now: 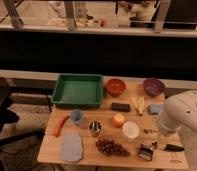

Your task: Place eraser in red bowl

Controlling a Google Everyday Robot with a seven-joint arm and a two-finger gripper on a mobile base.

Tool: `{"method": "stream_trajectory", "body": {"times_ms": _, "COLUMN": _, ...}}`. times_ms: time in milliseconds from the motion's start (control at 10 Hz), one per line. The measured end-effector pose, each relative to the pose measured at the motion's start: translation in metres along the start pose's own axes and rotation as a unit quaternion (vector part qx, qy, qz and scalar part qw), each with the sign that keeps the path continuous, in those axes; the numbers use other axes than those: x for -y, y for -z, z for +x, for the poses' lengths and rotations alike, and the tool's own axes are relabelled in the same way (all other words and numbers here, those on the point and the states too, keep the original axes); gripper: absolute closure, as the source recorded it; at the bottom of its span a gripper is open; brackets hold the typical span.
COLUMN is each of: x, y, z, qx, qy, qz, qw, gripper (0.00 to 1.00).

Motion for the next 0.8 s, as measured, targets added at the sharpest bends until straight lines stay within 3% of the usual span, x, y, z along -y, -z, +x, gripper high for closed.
{"method": "stream_trajectory", "body": {"times_ms": 800, "x": -0.042, "y": -0.040, "z": -0.002, "qx": 0.013, "qy": 0.012, "qz": -0.020, "qw": 0.9996, "gripper": 0.20}}
